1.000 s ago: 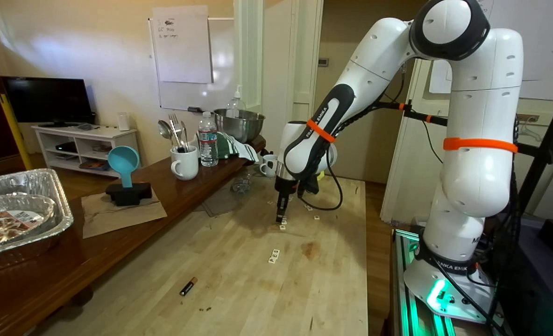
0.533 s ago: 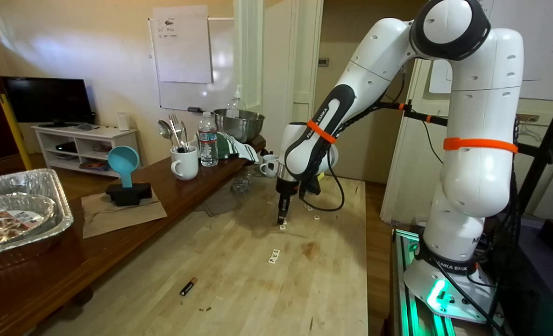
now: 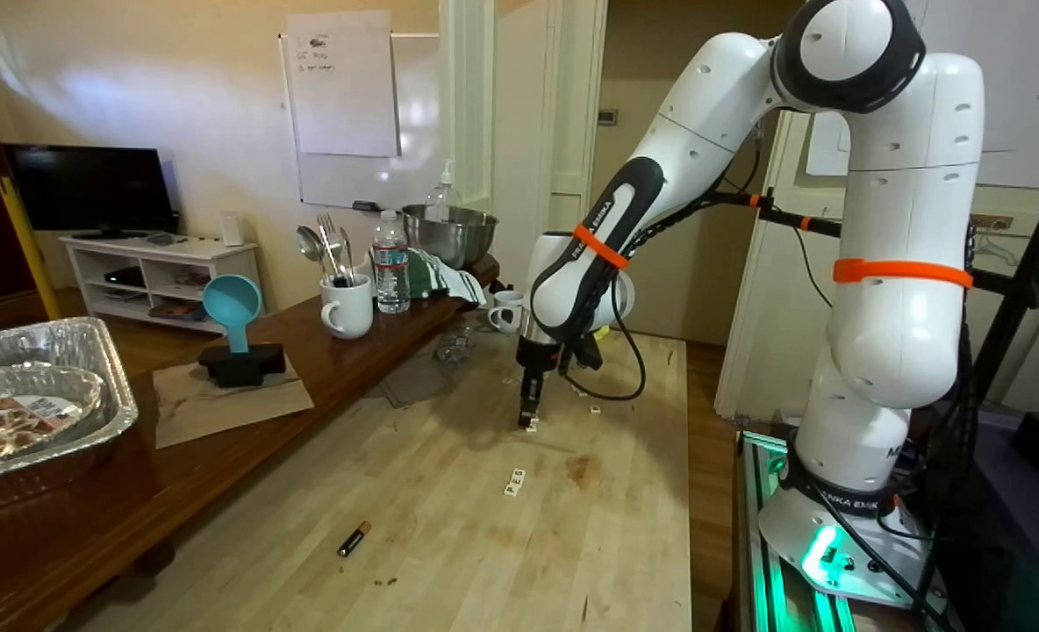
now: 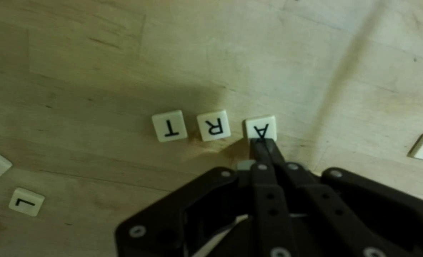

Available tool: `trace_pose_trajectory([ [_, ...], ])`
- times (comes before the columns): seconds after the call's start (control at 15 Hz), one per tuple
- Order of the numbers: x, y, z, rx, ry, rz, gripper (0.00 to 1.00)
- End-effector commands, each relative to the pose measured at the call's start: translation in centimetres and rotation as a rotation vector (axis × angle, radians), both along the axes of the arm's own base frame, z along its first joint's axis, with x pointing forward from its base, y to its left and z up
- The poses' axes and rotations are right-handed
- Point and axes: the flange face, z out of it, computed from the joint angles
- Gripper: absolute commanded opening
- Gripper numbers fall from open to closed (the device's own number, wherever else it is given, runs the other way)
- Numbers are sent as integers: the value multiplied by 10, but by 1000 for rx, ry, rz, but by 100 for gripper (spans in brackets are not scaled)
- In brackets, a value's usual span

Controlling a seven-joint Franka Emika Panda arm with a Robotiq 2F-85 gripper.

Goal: Move three letter blocks to the far left, then move three more to the left.

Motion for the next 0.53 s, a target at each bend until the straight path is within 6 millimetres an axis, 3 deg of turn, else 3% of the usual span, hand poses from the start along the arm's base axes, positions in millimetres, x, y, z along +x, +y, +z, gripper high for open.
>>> trace_pose_trajectory([
  [0.0, -11, 3, 0, 16, 22, 30, 0],
  [0.47, -12, -4, -2, 4, 16, 50, 0],
])
